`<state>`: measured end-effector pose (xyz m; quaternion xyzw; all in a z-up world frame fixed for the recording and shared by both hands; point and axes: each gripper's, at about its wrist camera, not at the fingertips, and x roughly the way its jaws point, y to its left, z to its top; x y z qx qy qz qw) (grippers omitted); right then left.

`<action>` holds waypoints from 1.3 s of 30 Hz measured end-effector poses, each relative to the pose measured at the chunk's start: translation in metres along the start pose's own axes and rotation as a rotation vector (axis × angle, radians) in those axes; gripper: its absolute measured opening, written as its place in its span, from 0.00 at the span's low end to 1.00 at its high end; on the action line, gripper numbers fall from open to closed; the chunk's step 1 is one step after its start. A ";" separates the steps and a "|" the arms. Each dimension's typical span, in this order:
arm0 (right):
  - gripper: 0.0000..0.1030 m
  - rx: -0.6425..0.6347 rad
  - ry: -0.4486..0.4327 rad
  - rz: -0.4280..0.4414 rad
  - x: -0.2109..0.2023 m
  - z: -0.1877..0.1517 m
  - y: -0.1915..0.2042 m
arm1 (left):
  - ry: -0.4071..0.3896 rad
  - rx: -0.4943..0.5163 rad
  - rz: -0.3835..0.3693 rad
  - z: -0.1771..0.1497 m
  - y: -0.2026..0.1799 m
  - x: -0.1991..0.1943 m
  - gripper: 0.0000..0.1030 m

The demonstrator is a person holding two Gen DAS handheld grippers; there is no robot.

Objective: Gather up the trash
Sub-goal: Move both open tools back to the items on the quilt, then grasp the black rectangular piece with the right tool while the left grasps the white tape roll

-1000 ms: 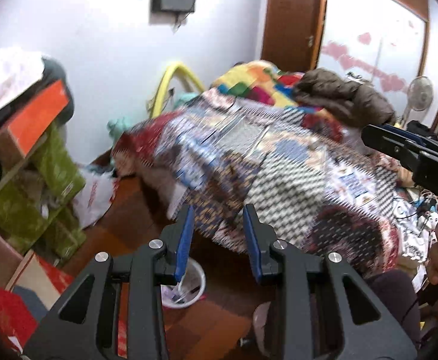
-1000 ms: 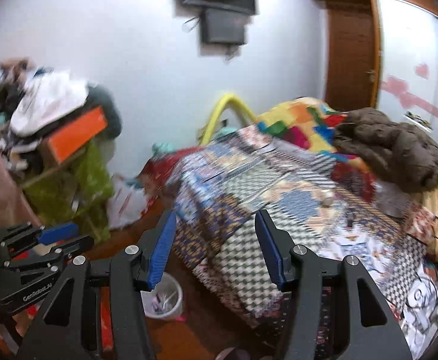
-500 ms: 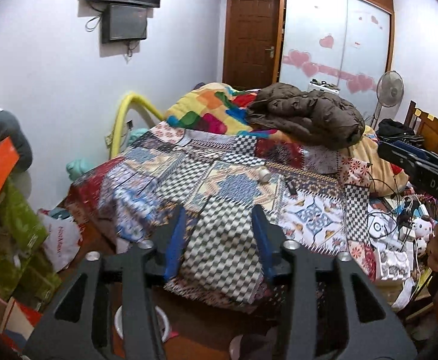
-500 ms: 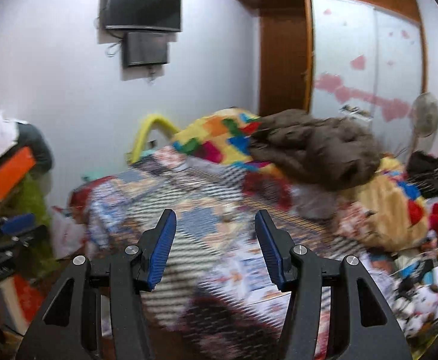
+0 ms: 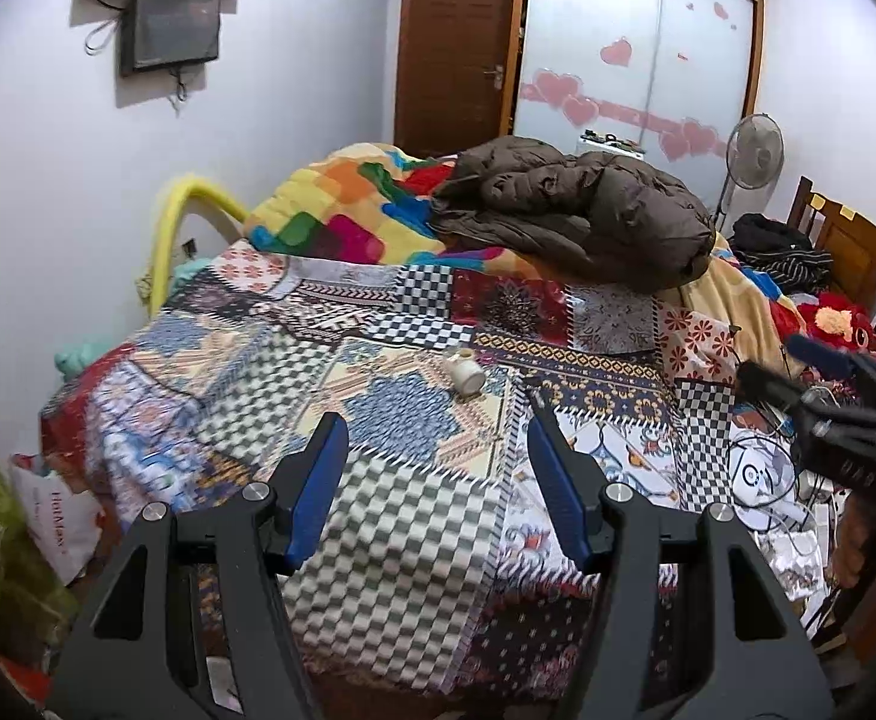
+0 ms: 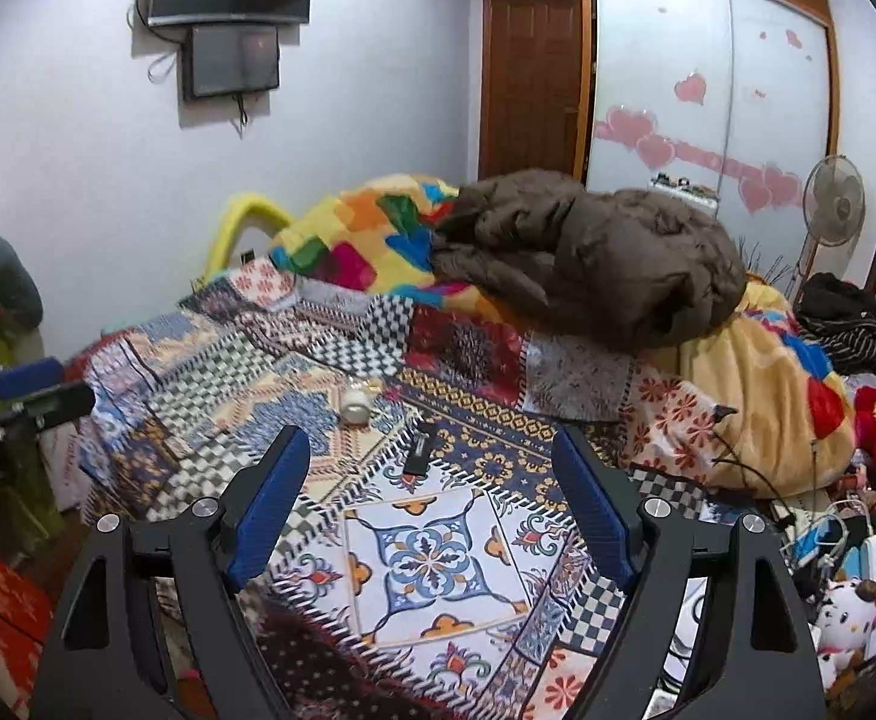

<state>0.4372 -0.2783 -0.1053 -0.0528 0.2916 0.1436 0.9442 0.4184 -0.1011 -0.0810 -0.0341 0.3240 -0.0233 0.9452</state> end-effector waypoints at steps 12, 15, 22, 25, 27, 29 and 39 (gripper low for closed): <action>0.78 0.087 0.205 0.073 0.136 -0.018 -0.023 | 0.049 -0.014 -0.040 0.006 0.005 0.112 0.59; 0.75 0.113 0.270 0.089 0.171 -0.023 -0.025 | 0.074 -0.011 -0.030 0.001 0.006 0.138 0.59; 0.49 0.069 0.366 0.088 0.224 -0.034 -0.010 | 0.122 -0.023 -0.024 -0.011 0.012 0.180 0.59; 0.41 0.054 0.391 0.087 0.235 -0.038 -0.004 | 0.135 -0.021 -0.017 -0.014 0.012 0.193 0.59; 0.37 0.032 0.384 0.068 0.240 -0.038 -0.002 | 0.141 -0.020 -0.015 -0.014 0.011 0.200 0.59; 0.23 0.004 0.379 0.049 0.241 -0.039 0.000 | 0.145 -0.018 -0.018 -0.013 0.009 0.207 0.59; 0.23 0.063 0.368 0.065 0.221 -0.056 -0.038 | 0.205 -0.029 -0.061 -0.002 -0.011 0.253 0.59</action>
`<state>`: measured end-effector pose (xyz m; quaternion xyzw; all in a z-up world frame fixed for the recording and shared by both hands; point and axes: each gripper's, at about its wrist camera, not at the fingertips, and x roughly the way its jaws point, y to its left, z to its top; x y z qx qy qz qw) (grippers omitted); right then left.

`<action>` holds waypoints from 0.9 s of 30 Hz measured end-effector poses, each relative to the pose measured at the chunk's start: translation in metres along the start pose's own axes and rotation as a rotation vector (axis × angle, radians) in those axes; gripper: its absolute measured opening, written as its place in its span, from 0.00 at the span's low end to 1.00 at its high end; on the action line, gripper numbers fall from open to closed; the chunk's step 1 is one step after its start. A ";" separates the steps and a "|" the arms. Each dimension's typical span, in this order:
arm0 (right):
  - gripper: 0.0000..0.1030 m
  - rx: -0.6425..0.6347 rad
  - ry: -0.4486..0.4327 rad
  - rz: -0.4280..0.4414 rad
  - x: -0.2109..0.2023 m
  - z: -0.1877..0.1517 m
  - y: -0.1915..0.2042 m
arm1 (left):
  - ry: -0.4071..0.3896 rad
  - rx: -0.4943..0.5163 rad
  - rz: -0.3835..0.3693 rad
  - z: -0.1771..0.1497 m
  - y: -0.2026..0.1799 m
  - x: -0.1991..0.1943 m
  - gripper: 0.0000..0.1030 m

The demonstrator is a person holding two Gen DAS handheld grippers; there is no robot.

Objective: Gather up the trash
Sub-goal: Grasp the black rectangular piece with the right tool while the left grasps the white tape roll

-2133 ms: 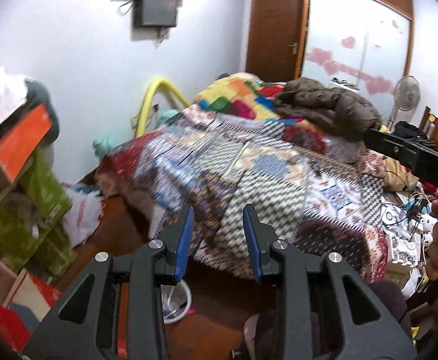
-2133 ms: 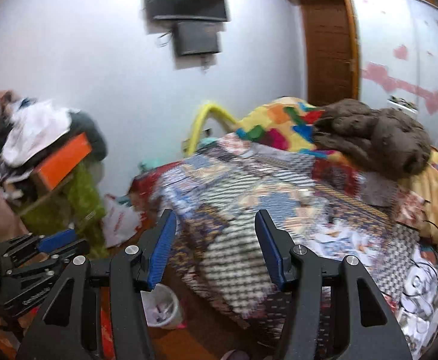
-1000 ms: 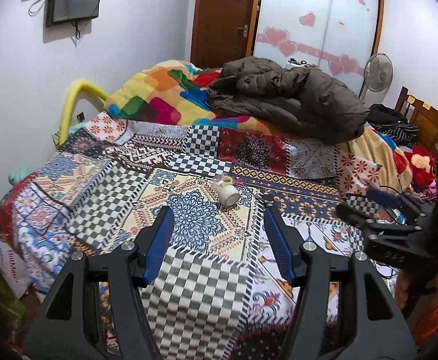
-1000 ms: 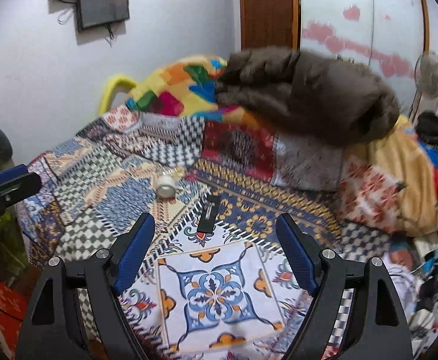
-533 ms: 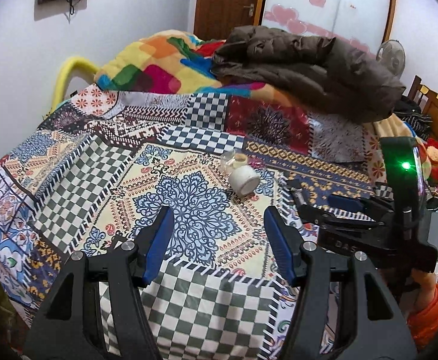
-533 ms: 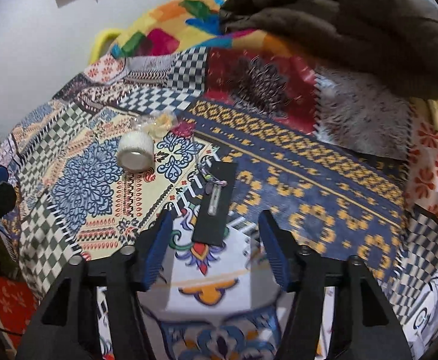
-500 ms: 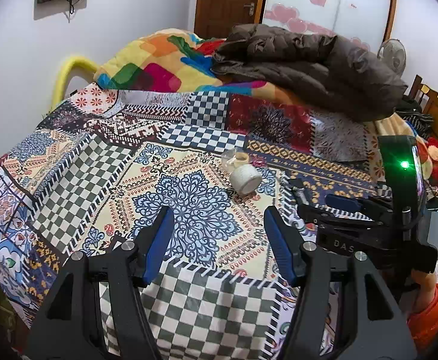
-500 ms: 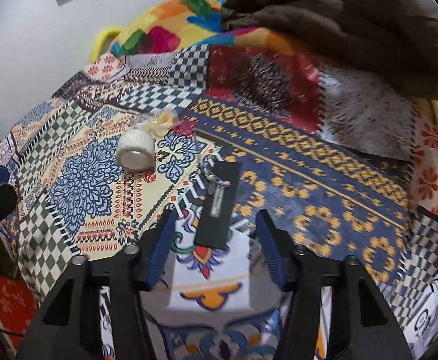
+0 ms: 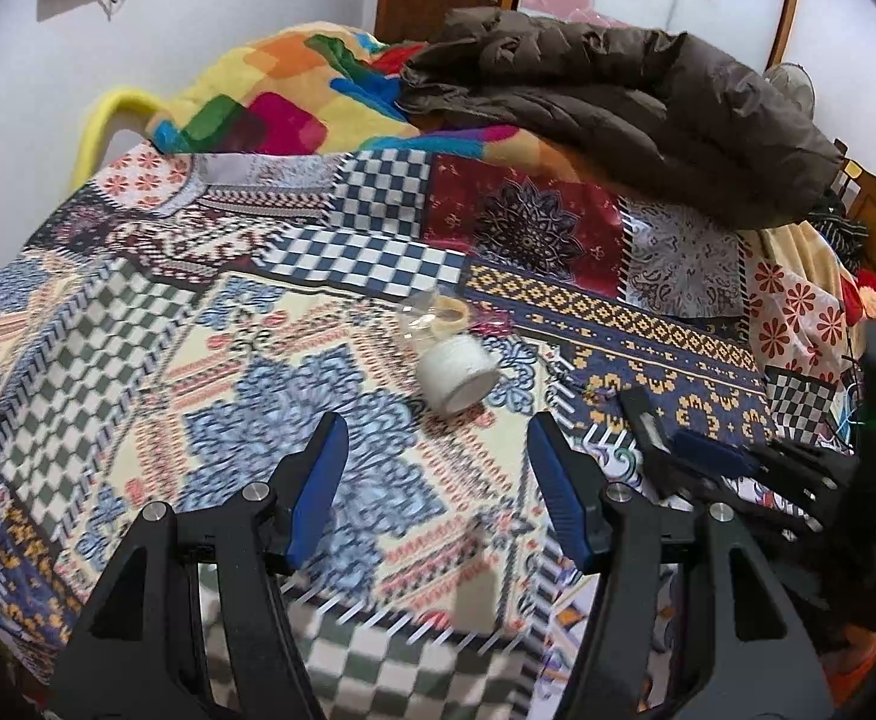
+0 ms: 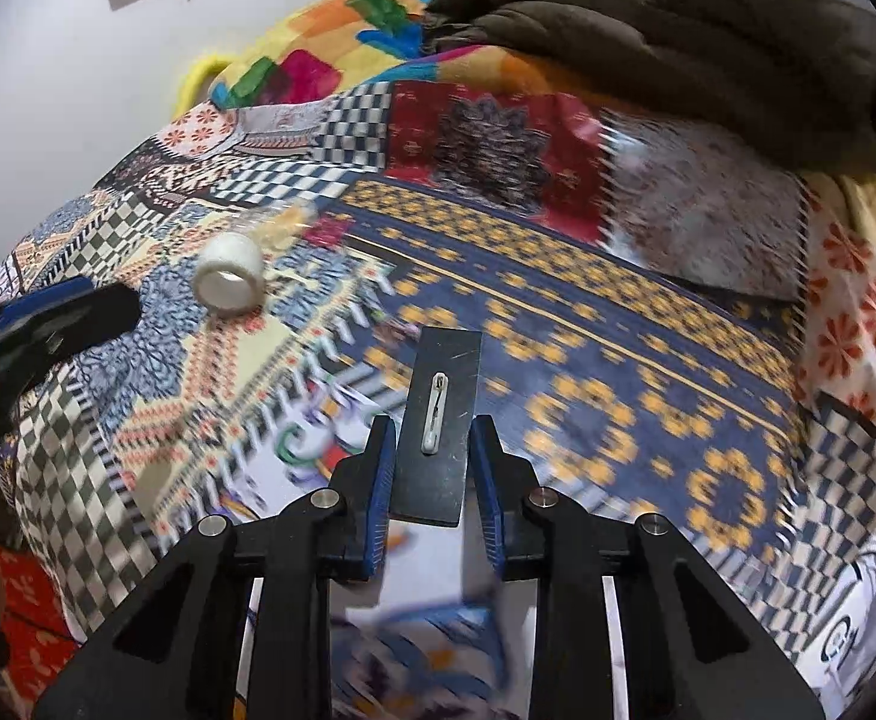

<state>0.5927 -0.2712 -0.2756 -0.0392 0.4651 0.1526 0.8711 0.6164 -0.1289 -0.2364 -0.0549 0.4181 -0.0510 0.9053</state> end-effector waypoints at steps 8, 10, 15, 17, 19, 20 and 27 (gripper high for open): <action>0.23 0.057 -0.011 -0.010 -0.014 -0.015 -0.031 | 0.028 -0.038 -0.007 0.013 -0.013 0.038 0.59; 0.22 0.069 -0.017 -0.010 -0.016 -0.017 -0.035 | 0.034 -0.060 -0.009 0.016 -0.015 0.048 0.59; 0.22 0.097 -0.026 -0.004 -0.016 -0.018 -0.038 | 0.065 -0.083 0.047 0.020 -0.016 0.065 0.36; 0.22 0.105 -0.032 0.002 -0.019 -0.018 -0.038 | 0.063 -0.080 0.035 0.018 -0.017 0.062 0.36; 0.22 0.108 -0.037 0.007 -0.024 -0.017 -0.037 | 0.060 -0.068 0.018 0.015 -0.018 0.056 0.35; 0.22 0.109 -0.040 0.008 -0.027 -0.018 -0.037 | 0.059 -0.055 0.023 0.013 -0.019 0.051 0.35; 0.22 0.111 -0.082 0.031 -0.066 -0.013 -0.029 | 0.027 0.000 0.001 0.007 -0.027 -0.008 0.35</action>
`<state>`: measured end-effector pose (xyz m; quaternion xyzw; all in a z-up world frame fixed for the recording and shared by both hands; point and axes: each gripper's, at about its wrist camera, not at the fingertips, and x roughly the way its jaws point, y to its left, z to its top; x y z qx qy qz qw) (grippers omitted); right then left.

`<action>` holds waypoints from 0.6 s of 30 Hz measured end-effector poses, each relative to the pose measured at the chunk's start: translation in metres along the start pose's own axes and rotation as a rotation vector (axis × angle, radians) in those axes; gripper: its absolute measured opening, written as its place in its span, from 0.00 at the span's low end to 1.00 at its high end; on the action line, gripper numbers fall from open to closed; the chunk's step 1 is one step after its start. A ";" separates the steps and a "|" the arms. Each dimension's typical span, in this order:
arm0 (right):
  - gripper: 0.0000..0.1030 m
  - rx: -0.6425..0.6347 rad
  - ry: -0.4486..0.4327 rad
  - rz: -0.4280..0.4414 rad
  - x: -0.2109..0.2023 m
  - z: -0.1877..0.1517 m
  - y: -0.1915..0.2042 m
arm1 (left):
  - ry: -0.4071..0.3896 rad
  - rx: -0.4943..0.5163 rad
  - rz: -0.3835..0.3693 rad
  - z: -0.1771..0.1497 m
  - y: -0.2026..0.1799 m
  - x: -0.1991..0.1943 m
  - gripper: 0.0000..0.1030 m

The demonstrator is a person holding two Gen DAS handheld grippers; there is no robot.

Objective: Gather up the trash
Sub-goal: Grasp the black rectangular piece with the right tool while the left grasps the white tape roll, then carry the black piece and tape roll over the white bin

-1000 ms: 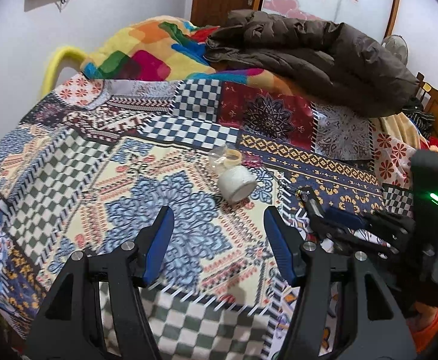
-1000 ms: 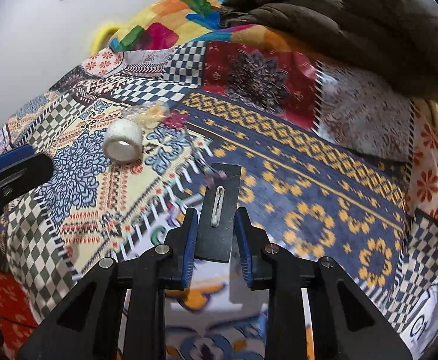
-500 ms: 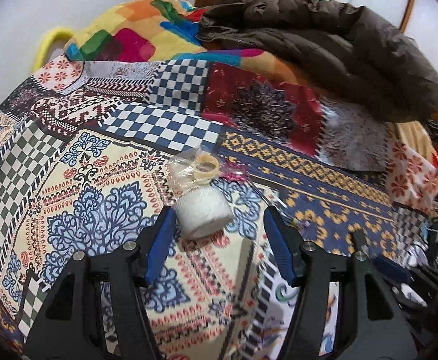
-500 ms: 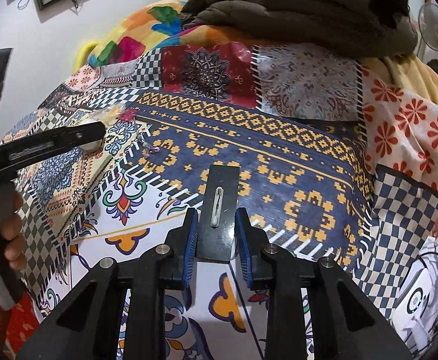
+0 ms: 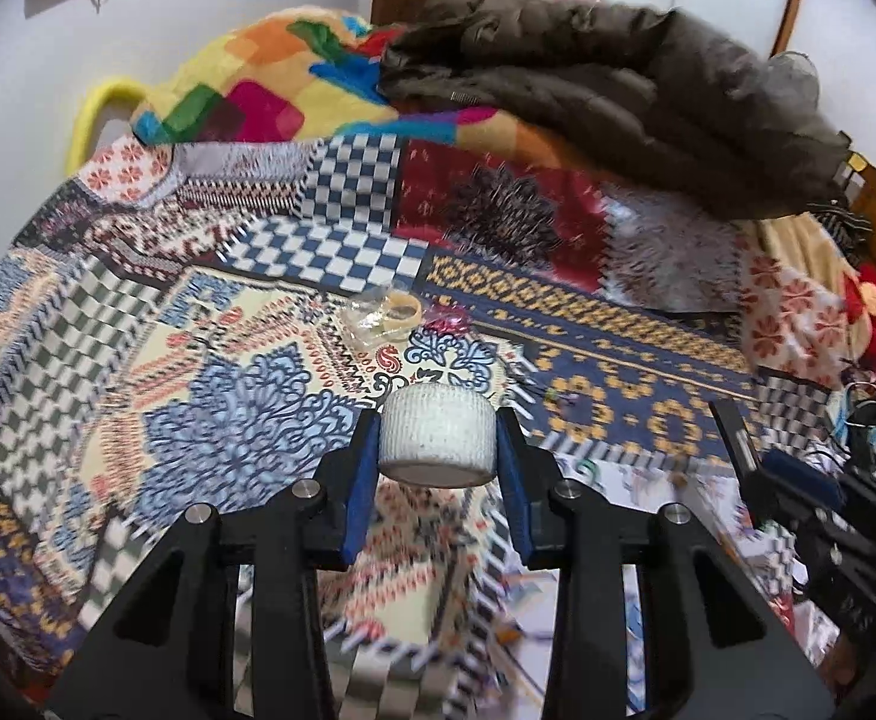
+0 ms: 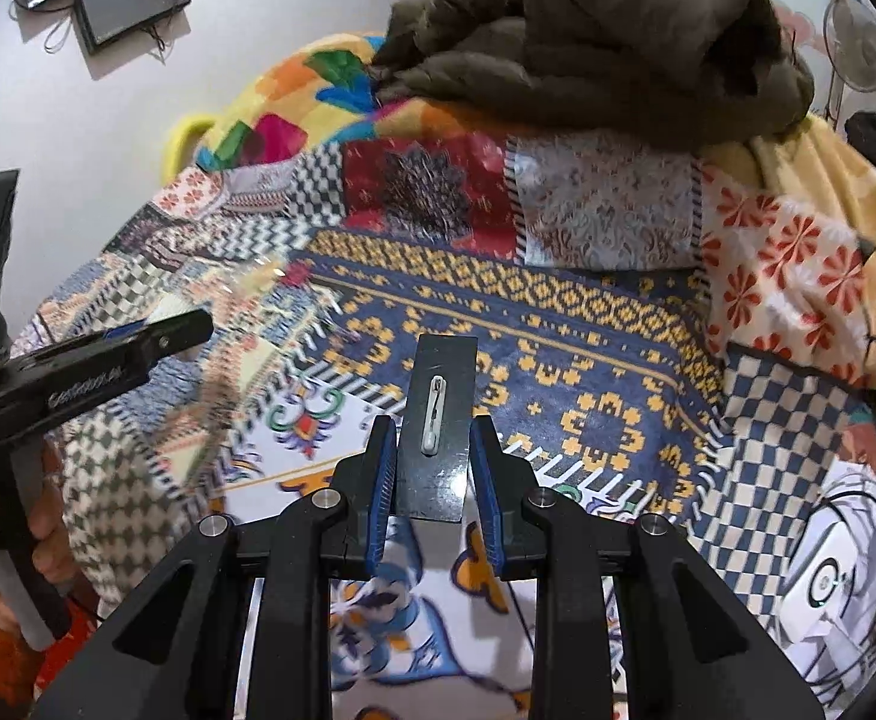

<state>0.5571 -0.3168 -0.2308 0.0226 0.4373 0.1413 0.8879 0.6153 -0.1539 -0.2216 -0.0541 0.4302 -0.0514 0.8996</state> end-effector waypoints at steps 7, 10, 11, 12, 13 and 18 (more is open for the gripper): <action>0.22 -0.026 -0.077 0.022 -0.061 0.013 0.026 | -0.087 0.040 0.006 0.001 -0.004 -0.084 0.35; 0.22 -0.048 -0.110 0.033 -0.089 0.016 0.042 | -0.118 0.051 0.026 -0.003 -0.002 -0.117 0.35; 0.22 -0.058 -0.121 0.035 -0.096 0.017 0.047 | -0.128 0.048 0.027 -0.006 -0.001 -0.130 0.35; 0.22 -0.066 -0.131 0.037 -0.103 0.017 0.053 | -0.136 0.046 0.028 -0.007 0.000 -0.139 0.35; 0.22 -0.074 -0.139 0.041 -0.111 0.016 0.059 | -0.145 0.044 0.031 -0.010 0.001 -0.152 0.35; 0.22 -0.111 -0.183 0.069 -0.154 0.011 0.092 | -0.192 0.031 0.052 -0.028 0.012 -0.210 0.35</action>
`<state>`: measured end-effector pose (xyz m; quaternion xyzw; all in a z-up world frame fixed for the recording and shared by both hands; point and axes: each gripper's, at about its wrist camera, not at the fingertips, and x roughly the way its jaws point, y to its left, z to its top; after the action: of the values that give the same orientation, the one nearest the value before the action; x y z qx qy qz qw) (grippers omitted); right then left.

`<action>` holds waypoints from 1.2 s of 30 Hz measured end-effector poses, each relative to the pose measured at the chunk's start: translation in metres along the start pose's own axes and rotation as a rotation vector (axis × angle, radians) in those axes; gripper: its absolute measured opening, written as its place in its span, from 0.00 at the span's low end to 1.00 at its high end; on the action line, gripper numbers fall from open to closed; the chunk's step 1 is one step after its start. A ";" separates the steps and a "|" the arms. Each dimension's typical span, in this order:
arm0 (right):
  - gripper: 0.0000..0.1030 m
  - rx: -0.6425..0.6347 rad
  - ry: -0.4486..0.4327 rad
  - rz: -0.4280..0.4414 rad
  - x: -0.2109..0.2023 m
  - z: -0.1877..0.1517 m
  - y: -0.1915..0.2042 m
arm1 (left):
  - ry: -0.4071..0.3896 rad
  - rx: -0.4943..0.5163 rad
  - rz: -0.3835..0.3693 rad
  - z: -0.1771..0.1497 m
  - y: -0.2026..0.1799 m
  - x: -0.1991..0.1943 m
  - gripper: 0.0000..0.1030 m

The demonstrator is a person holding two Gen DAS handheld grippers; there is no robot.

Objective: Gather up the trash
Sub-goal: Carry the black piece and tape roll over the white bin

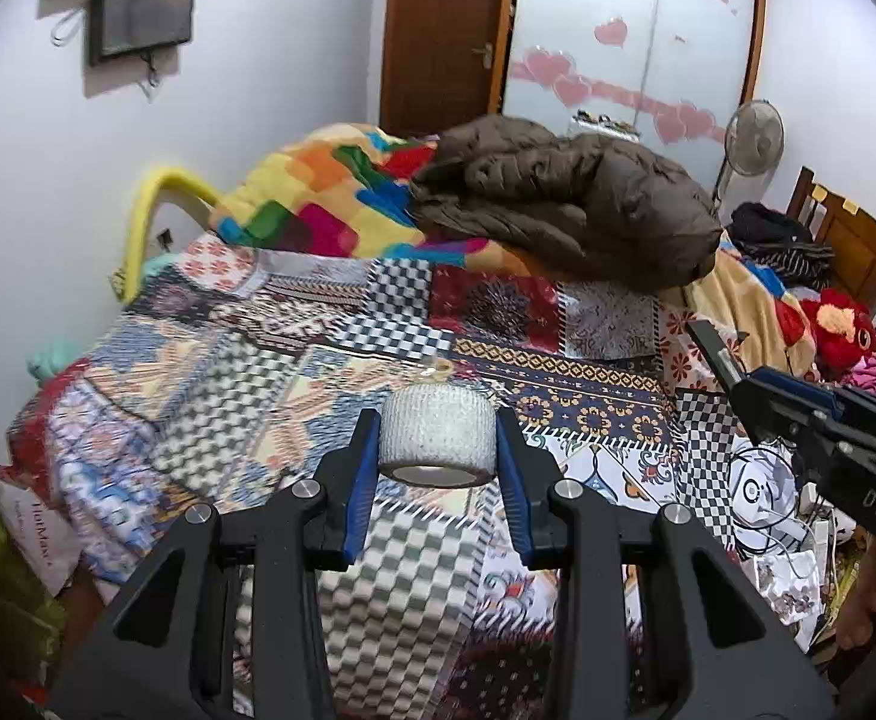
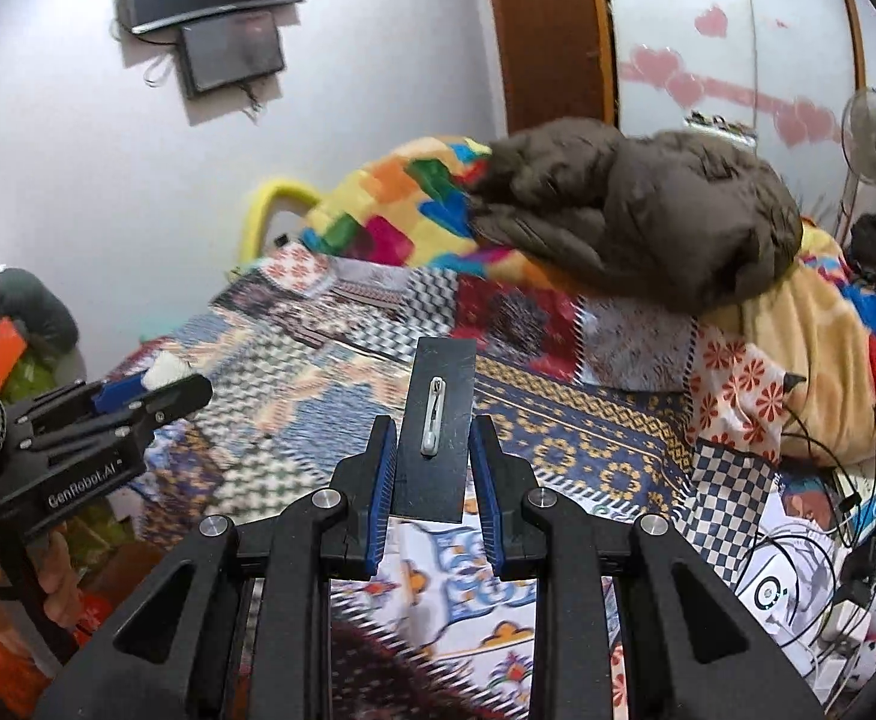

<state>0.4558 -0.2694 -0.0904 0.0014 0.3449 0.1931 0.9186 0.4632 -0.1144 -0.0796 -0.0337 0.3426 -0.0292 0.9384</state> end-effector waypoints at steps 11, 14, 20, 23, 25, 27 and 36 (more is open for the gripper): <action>0.22 -0.053 -0.055 0.092 -0.065 -0.008 0.078 | -0.066 -0.064 0.046 -0.035 0.048 -0.118 0.35; 0.22 -0.071 -0.063 0.120 -0.076 -0.014 0.103 | -0.084 -0.080 0.068 -0.050 0.064 -0.147 0.35; 0.22 -0.096 -0.061 0.170 -0.090 -0.028 0.146 | -0.100 -0.117 0.105 -0.087 0.102 -0.196 0.35; 0.22 -0.114 -0.057 0.192 -0.094 -0.036 0.168 | -0.091 -0.133 0.134 -0.108 0.122 -0.211 0.35; 0.22 -0.127 -0.048 0.206 -0.094 -0.043 0.182 | -0.079 -0.147 0.156 -0.125 0.137 -0.222 0.35; 0.22 -0.142 -0.032 0.221 -0.092 -0.051 0.197 | -0.069 -0.163 0.173 -0.139 0.149 -0.228 0.35; 0.22 -0.227 0.082 0.291 -0.064 -0.095 0.267 | 0.018 -0.286 0.235 -0.218 0.217 -0.244 0.35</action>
<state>0.2573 -0.0576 -0.0859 -0.0604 0.3539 0.3617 0.8604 0.1434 0.1114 -0.1075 -0.1264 0.3533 0.1292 0.9179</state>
